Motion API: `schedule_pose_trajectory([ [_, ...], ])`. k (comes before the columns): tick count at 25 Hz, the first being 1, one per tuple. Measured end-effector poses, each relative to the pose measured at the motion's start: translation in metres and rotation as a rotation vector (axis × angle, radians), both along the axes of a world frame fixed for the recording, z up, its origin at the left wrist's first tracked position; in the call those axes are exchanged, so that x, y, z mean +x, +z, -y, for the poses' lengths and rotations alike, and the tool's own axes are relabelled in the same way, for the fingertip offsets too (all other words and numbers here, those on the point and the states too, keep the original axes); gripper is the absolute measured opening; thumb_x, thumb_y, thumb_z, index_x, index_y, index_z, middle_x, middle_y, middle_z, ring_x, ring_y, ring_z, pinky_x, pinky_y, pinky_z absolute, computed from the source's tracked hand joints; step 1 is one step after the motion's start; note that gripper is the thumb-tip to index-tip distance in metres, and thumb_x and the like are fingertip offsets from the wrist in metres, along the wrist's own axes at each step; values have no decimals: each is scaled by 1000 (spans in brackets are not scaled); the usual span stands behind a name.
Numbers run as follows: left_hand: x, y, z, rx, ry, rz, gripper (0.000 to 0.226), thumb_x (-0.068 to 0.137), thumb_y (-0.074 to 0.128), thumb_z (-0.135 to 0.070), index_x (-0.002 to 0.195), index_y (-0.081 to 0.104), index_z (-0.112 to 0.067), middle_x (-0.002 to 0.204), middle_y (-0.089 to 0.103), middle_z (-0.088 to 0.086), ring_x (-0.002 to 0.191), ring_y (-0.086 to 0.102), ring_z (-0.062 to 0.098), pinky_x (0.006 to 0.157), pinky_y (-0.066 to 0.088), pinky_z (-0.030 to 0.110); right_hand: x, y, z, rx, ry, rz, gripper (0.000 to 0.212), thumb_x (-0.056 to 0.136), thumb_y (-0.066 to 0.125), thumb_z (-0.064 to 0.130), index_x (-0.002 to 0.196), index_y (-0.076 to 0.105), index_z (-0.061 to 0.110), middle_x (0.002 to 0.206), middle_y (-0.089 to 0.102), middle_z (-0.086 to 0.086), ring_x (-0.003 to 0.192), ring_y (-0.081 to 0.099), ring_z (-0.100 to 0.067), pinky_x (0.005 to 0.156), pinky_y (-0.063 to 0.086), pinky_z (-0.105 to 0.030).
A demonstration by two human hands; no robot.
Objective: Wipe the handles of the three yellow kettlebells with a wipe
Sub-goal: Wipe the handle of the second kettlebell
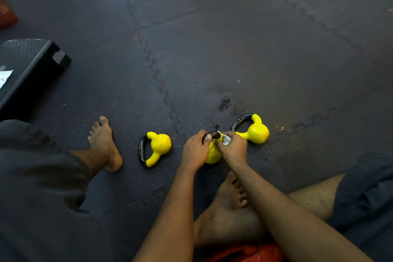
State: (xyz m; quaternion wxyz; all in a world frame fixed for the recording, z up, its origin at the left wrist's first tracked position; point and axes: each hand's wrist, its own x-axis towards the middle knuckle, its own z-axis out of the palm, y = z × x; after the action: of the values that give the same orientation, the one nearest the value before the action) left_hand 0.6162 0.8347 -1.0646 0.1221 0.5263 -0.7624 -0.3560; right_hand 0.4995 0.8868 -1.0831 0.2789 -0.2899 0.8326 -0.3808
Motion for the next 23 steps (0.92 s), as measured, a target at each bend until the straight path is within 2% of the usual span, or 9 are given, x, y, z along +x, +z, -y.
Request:
schedule_pose_trajectory([
  [2, 4, 0, 1, 26, -11, -38, 22, 99, 43, -33, 102, 58, -17, 95, 64, 8, 91, 58, 28, 70, 40, 36, -3, -1, 1, 64, 78, 19, 34, 72, 81, 21, 103, 71, 12, 96, 73, -6, 82, 61, -15, 69, 40, -21],
  [4, 6, -1, 2, 49, -21, -44, 22, 100, 42, -31, 105, 59, -17, 98, 66, 10, 93, 58, 29, 74, 43, 38, 0, -1, 1, 77, 44, -16, 33, 70, 81, 22, 100, 73, 14, 94, 73, -5, 81, 63, -16, 67, 40, -21],
  [7, 7, -3, 3, 96, 20, -38, 18, 99, 42, -33, 103, 53, -19, 97, 66, 11, 91, 58, 30, 73, 42, 38, 10, 3, -2, -16, -60, -74, 21, 72, 77, 21, 93, 72, 17, 85, 73, -4, 78, 66, -20, 65, 46, -26],
  [11, 10, -5, 6, 132, 23, -98, 11, 99, 42, -26, 101, 51, -19, 97, 64, 11, 91, 59, 27, 75, 44, 38, 16, 0, -5, -105, -32, -108, 21, 78, 67, 14, 99, 70, 20, 86, 73, -6, 81, 68, -25, 68, 54, -35],
  [14, 11, -7, 7, 130, 21, -134, 18, 98, 44, -19, 110, 58, -17, 101, 65, 11, 94, 59, 26, 80, 46, 38, 19, -7, -8, 6, 11, -179, 15, 86, 61, 16, 100, 67, 18, 89, 72, -11, 85, 67, -31, 68, 52, -34],
  [16, 9, -7, 7, 135, 9, -151, 24, 97, 45, -17, 116, 60, -19, 106, 66, 9, 98, 60, 25, 84, 49, 38, 19, -7, -8, -15, -18, -177, 15, 87, 60, 15, 100, 68, 17, 89, 72, -12, 86, 67, -33, 68, 52, -35],
  [19, 5, -7, 9, 144, 10, -155, 36, 96, 45, -13, 130, 57, -19, 123, 62, 9, 111, 58, 25, 94, 50, 46, 20, -4, -8, -101, -39, -190, 21, 91, 59, 22, 110, 70, 21, 89, 71, -16, 84, 66, -36, 65, 49, -35],
  [21, 1, -7, 10, 151, 14, -147, 43, 96, 45, -10, 139, 50, -17, 133, 56, 11, 117, 56, 29, 100, 47, 47, 22, -4, -9, -66, -10, -222, 29, 94, 55, 26, 122, 65, 25, 96, 70, -18, 88, 65, -38, 67, 48, -35],
  [23, -2, -5, 9, 160, 0, -123, 48, 96, 45, -9, 144, 43, -16, 134, 54, 13, 116, 55, 32, 101, 45, 45, 23, -7, -12, 15, 44, -253, 35, 97, 48, 29, 131, 58, 28, 101, 69, -19, 93, 64, -39, 72, 50, -38],
])
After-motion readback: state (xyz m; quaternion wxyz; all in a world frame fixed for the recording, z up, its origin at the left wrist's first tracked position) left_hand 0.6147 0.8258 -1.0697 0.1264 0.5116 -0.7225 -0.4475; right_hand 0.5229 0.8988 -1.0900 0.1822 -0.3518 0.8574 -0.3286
